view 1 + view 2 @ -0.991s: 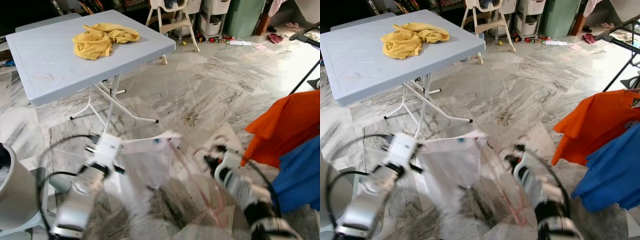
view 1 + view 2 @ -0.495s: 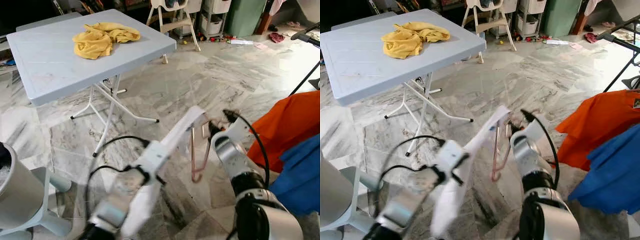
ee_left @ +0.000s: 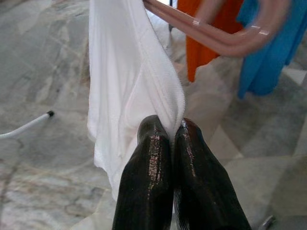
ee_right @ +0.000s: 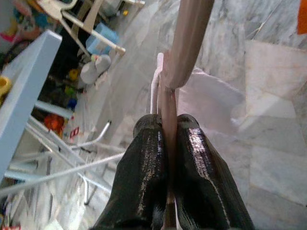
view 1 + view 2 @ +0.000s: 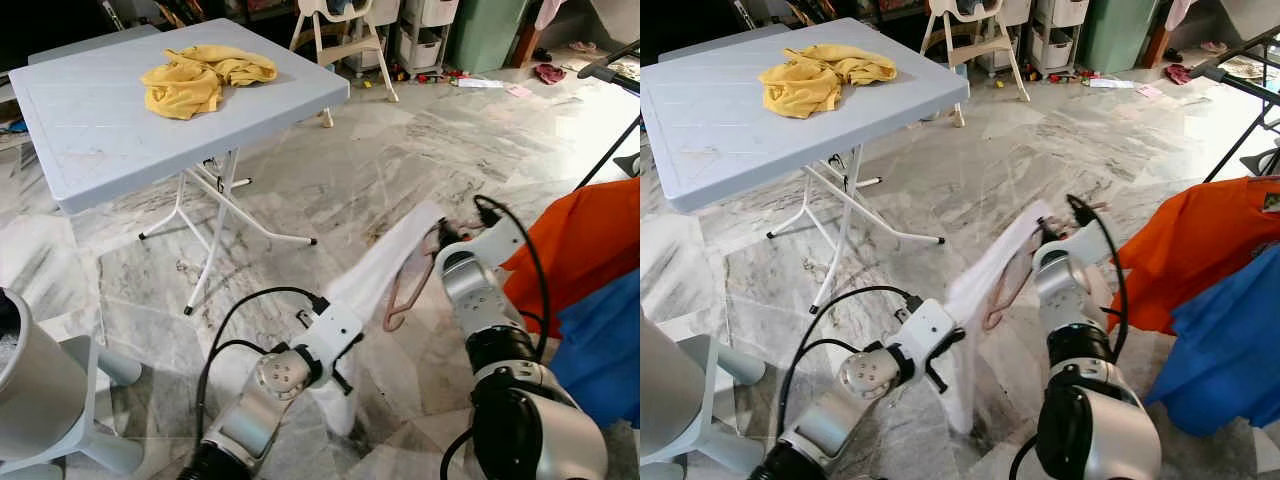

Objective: Hang hanger

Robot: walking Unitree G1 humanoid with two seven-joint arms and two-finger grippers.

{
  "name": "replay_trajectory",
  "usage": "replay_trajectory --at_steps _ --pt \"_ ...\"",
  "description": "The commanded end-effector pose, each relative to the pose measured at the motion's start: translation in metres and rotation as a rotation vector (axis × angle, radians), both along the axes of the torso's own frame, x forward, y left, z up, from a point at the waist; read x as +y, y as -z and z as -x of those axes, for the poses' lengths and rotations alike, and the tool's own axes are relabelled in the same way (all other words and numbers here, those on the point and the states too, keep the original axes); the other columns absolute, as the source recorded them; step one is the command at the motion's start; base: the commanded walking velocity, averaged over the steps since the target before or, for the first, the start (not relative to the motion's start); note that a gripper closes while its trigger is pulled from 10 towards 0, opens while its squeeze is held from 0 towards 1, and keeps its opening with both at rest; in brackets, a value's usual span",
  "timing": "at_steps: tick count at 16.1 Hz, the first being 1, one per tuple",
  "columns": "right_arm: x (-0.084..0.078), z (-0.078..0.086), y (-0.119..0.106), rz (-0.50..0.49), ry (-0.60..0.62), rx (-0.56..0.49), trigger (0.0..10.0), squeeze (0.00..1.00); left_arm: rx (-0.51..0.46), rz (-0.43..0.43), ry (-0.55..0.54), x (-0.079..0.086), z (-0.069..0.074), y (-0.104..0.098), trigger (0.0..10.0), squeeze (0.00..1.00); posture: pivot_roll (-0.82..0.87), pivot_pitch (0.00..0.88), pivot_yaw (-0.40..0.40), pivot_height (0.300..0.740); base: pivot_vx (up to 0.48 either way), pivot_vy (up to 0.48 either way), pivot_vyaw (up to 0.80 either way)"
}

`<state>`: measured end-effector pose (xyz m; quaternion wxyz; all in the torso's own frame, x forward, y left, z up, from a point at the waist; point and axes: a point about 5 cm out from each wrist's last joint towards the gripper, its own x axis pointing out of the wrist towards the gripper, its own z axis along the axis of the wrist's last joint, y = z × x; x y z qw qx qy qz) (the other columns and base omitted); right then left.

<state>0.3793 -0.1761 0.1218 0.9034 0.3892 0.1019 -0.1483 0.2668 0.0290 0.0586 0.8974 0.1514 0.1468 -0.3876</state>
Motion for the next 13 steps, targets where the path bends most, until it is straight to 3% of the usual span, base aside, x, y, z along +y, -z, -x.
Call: replay_trajectory --at_steps 1,6,8,13 --pt "-0.009 -0.007 -0.023 0.007 0.058 -0.079 10.0 0.0 0.018 -0.001 0.005 0.002 0.0 0.004 10.0 0.0 -0.04 0.058 0.037 0.74 0.0 0.0 0.0" --pt "-0.012 -0.009 -0.029 0.031 0.102 -0.113 10.0 0.0 0.042 0.064 0.034 -0.01 0.001 -0.004 10.0 0.0 -0.04 0.064 0.039 0.74 0.0 0.0 0.0" --pt "-0.011 -0.009 -0.031 0.045 0.126 -0.134 10.0 0.0 0.041 0.113 0.095 -0.024 0.003 -0.013 10.0 0.0 -0.04 0.065 0.043 0.74 0.0 0.0 0.0" --pt "-0.017 -0.006 -0.034 0.279 0.154 -0.144 10.0 0.0 0.001 0.219 0.112 -0.04 -0.007 -0.046 10.0 0.0 -0.04 0.065 0.05 0.74 0.0 0.0 0.0"
